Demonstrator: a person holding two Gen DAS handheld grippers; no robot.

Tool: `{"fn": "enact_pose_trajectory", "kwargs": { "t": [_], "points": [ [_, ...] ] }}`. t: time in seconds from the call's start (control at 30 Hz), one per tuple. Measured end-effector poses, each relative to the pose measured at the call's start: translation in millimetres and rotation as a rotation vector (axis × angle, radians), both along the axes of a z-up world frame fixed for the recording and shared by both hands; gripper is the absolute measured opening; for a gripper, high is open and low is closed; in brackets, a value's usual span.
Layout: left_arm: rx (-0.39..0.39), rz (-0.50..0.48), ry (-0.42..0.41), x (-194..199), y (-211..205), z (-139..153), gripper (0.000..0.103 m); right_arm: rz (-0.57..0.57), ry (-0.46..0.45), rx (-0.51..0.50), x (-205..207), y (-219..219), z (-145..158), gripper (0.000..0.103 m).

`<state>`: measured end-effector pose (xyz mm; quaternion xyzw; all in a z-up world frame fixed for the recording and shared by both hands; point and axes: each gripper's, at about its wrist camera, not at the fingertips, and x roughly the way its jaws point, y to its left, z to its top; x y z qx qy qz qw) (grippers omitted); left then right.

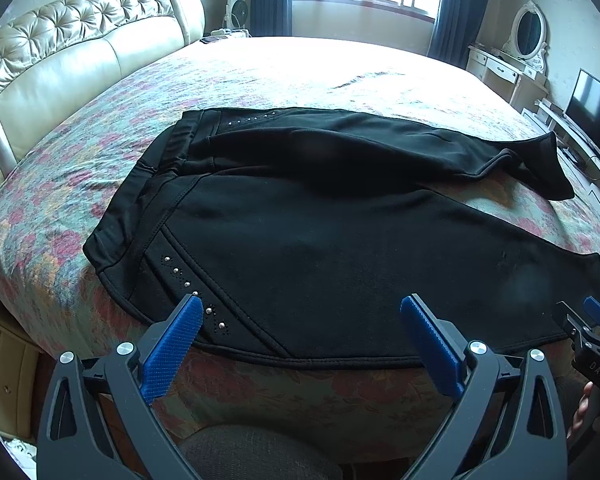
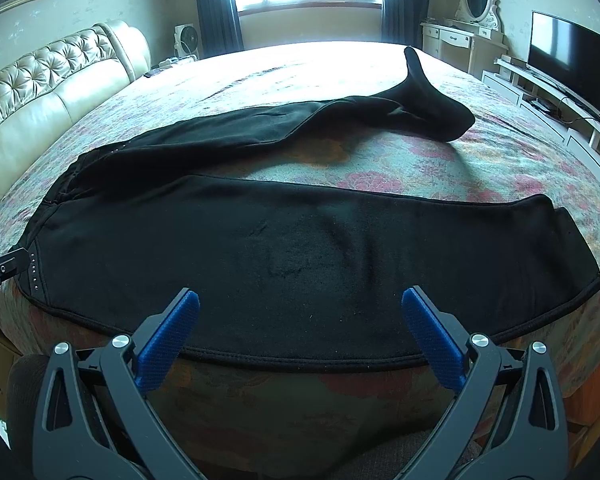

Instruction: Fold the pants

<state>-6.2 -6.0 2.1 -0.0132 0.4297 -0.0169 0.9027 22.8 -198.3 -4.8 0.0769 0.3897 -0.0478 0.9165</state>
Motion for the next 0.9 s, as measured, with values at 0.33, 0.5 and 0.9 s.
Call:
{"fn": "enact_pose_trajectory", "kwargs": {
  "t": [0.33, 0.5, 0.9],
  "points": [
    [0.006, -0.004, 0.005, 1.2, 0.0, -1.8, 0.099, -0.009, 0.001, 0.004, 0.1, -1.7, 3.6, 0.101],
    [0.004, -0.006, 0.01, 2.0, 1.2, -3.8, 0.099, -0.011, 0.001, 0.003, 0.1, -1.8, 3.7, 0.101],
    [0.006, -0.013, 0.019, 2.4, 1.1, -7.7, 0.099, -0.014, 0.0, 0.007, 0.2, -3.8, 5.8, 0.101]
  ]
}}
